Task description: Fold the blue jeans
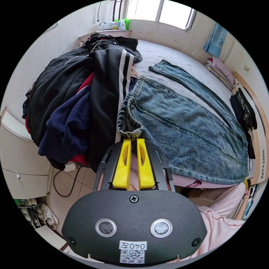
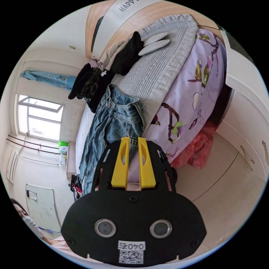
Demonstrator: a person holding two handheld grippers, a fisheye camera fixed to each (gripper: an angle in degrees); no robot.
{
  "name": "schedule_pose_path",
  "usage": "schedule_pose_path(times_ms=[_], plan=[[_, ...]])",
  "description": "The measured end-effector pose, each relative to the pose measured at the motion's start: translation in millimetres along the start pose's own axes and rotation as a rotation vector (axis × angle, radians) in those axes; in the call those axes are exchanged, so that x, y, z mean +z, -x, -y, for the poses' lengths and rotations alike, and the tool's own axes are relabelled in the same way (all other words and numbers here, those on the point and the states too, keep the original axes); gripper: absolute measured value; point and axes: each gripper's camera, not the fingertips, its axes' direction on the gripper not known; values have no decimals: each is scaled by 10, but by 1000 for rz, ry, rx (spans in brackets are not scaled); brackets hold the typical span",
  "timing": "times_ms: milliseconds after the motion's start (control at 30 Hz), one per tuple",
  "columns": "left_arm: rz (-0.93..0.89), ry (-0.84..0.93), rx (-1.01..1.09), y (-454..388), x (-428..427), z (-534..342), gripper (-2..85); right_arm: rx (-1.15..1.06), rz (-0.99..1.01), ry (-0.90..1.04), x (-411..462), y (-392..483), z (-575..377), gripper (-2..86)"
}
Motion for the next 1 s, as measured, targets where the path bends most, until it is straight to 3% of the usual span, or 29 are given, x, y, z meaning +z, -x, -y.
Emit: schedule_pose_path(times_ms=[167,300,467,700,833,1000], plan=[[-9,-11,-16,-14,-10,31,-7,-17,-89,4,61,-26,-43,69],[21,-8,21,-75,-19,73,-5,-48,128,90,227,28,-29,58],[41,11,20,-52,-48,144,-11,-104,72,126,337,135,22,1],[-266,-56,-65,415,-381,335,-9,-174,74,90,-13,186,104,-8],[-259,-20,-55,520,-331,373,-9,-149,-2,160,94,4,85,7],[-216,6,-71,651,-209,314,-9,-27,184,147,196,-375,31,85]])
